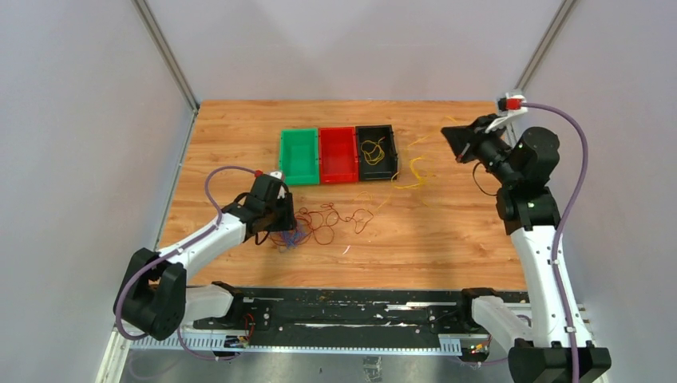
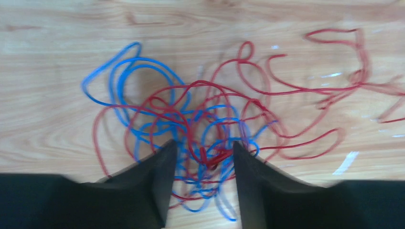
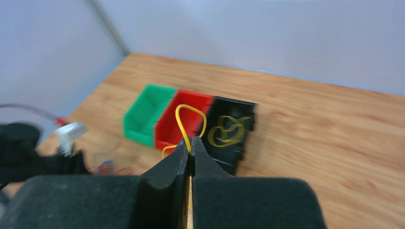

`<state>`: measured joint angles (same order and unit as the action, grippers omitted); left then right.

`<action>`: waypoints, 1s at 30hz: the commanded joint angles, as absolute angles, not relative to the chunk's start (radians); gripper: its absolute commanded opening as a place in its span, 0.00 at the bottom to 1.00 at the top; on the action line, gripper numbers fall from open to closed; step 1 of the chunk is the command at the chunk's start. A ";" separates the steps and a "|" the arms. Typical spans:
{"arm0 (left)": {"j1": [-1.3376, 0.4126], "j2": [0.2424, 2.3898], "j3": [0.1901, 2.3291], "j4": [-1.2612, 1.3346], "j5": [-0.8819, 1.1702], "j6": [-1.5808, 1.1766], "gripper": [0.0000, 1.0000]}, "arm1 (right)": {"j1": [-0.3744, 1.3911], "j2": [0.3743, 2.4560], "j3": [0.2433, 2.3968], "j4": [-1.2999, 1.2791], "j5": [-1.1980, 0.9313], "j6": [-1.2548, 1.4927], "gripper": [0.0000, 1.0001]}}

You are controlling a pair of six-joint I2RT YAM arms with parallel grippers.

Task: Untangle the cables

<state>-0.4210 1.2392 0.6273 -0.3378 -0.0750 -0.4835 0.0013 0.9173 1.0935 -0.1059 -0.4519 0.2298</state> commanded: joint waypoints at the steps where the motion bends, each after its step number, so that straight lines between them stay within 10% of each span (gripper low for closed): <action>1: -0.425 1.157 0.625 -0.259 0.102 -0.450 0.71 | 0.137 0.937 1.090 0.023 -0.753 0.279 0.00; 4: -0.432 1.073 0.653 -0.286 0.100 -0.444 0.99 | 0.262 0.962 1.086 0.009 -0.726 0.228 0.00; 16: -0.468 0.867 0.761 -0.144 0.461 -0.479 1.00 | 0.519 1.140 1.059 -0.037 -0.670 0.122 0.00; 30: -0.597 1.163 0.935 -0.027 0.520 -0.454 0.93 | 0.590 1.181 1.060 -0.013 -0.703 0.127 0.00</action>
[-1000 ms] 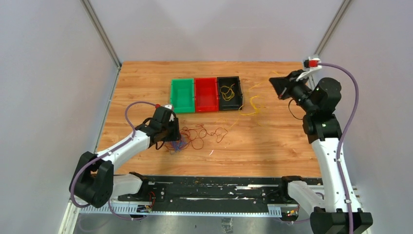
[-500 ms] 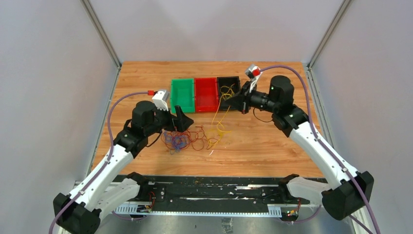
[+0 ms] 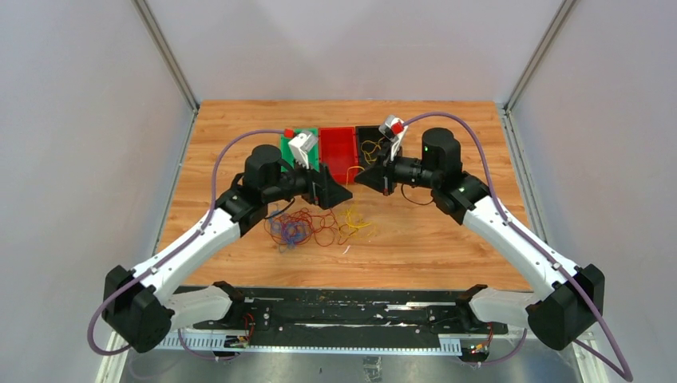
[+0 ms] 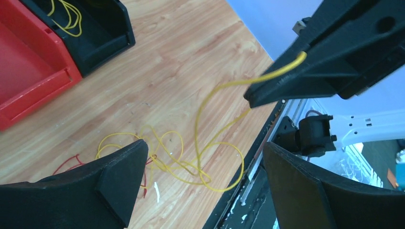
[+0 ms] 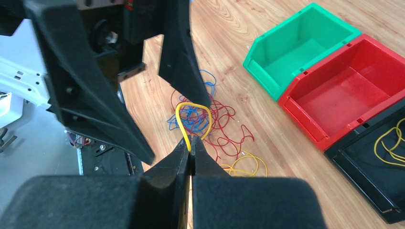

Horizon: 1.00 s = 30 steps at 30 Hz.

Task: Untangle the cables

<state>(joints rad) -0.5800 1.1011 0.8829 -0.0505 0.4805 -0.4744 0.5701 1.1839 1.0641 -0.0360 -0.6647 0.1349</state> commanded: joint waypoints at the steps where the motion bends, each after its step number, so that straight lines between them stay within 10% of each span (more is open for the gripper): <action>1: -0.598 1.179 0.947 -0.030 0.517 -0.451 0.88 | 0.591 1.179 1.059 -0.010 -0.707 0.131 0.00; 9: -0.599 1.246 0.987 -0.008 0.559 -0.420 0.64 | 0.591 1.183 1.054 -0.008 -0.750 0.155 0.00; 14: -0.601 1.246 0.990 -0.005 0.577 -0.426 0.00 | 0.591 1.195 1.067 -0.008 -0.734 0.162 0.00; 23: -0.601 1.129 0.963 -0.096 0.292 -0.481 0.00 | 0.591 1.171 1.031 -0.174 -0.691 -0.045 0.64; 30: -0.600 1.080 0.953 -0.120 0.317 -0.465 0.00 | 0.592 1.151 0.879 -0.155 -0.719 -0.374 0.79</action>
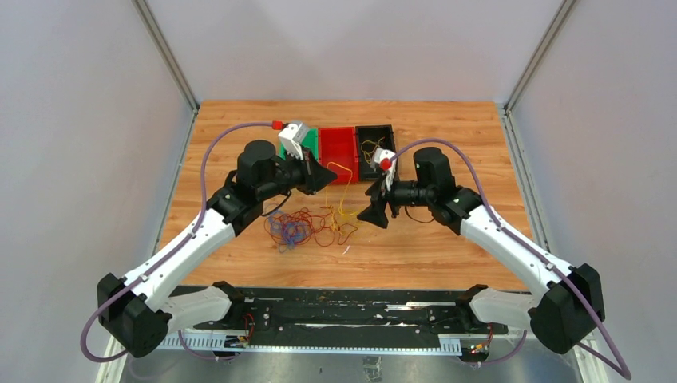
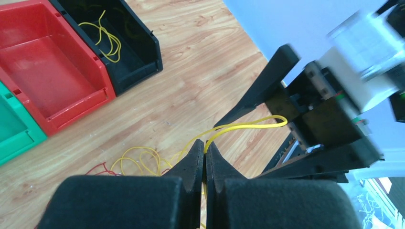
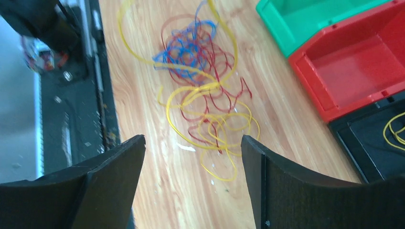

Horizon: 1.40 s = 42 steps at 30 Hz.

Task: Untangle the cables

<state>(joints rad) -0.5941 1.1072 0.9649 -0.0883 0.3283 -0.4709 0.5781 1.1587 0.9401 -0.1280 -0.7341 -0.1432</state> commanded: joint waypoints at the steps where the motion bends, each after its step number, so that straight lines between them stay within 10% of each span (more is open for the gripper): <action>1: -0.600 1.075 0.953 -0.126 0.320 -0.461 0.00 | 0.591 1.155 0.873 -0.153 -0.697 -0.406 0.80; 15: -0.601 1.051 0.938 -0.131 0.309 -0.474 0.00 | 0.591 1.342 0.875 0.032 -0.829 -0.591 0.79; 21: -0.599 1.042 0.960 -0.227 0.115 -0.462 0.00 | 0.589 1.413 0.956 -0.124 -0.860 -0.599 0.00; 26: -0.551 1.043 0.992 -0.468 -0.376 -0.493 0.00 | 0.497 1.373 0.919 -0.091 -0.574 -0.313 0.00; 42: -0.128 0.894 0.851 -0.614 -0.496 -0.626 0.00 | -0.189 1.006 0.851 -0.259 -0.131 0.207 0.00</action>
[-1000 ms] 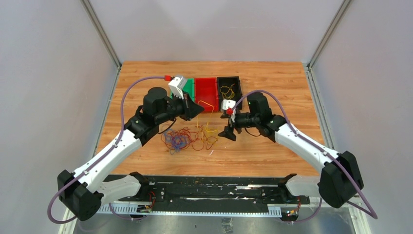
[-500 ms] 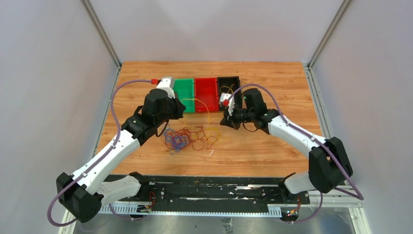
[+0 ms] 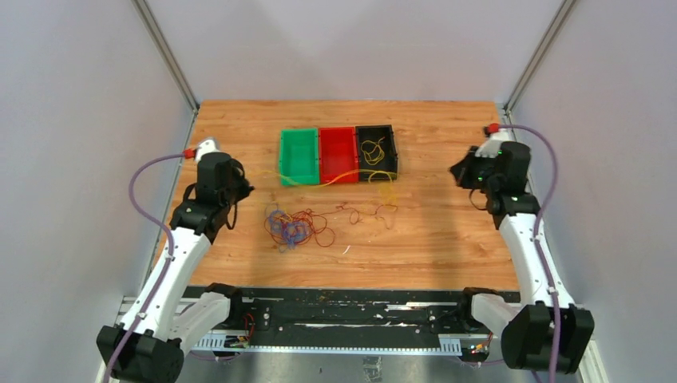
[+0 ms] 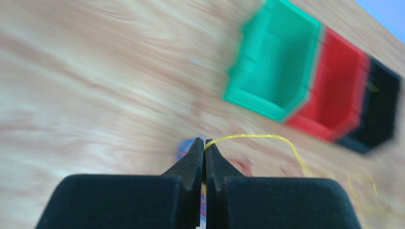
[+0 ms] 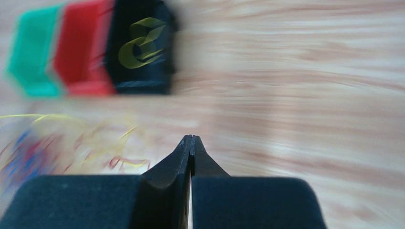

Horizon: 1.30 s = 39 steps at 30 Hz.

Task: Untangle the cables

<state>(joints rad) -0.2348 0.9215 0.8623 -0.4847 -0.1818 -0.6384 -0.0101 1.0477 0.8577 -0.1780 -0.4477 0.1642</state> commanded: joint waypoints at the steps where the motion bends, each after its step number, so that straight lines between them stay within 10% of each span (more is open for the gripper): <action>1: -0.123 0.892 0.851 -0.613 -0.496 -0.624 0.00 | -0.205 0.994 0.860 -0.264 -0.136 0.201 0.00; 18: -0.120 0.879 0.879 -0.226 0.321 -0.525 0.00 | -0.119 0.909 0.838 -0.009 -0.723 0.136 0.01; 33: -0.127 1.018 1.388 -0.004 0.667 -0.691 0.00 | 0.489 1.165 0.872 -0.134 -0.545 -0.188 0.92; 39: -0.132 1.104 1.682 -0.005 0.755 -0.747 0.00 | 0.562 1.141 0.842 0.068 -0.632 -0.211 0.98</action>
<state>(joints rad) -0.1268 1.0740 1.5471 -0.0273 0.6518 -0.6949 0.5140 1.1751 0.8532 -0.0853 -0.5983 -0.1600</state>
